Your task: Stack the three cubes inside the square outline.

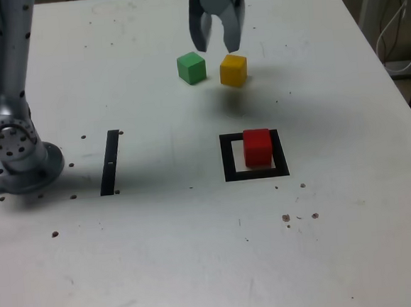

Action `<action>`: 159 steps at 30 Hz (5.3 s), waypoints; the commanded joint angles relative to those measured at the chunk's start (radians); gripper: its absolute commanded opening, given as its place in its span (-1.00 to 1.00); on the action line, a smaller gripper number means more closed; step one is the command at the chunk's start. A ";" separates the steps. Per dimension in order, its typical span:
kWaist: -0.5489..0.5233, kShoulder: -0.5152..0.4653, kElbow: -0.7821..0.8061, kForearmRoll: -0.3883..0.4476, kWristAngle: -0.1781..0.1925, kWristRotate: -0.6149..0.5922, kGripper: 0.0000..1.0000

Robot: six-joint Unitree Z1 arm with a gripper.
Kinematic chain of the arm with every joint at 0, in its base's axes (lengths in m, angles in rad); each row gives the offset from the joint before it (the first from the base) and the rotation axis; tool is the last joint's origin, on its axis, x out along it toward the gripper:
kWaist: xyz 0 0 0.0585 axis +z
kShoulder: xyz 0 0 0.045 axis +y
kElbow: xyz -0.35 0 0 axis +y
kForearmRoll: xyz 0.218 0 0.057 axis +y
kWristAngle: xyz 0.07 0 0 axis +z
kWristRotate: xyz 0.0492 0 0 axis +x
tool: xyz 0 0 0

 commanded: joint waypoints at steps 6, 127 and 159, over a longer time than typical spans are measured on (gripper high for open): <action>0.029 0.004 0.055 -0.065 0.011 -0.006 0.98; -0.458 0.104 0.005 0.017 -0.113 -0.595 -0.65; -0.444 0.118 0.053 -0.051 -0.148 -0.592 0.49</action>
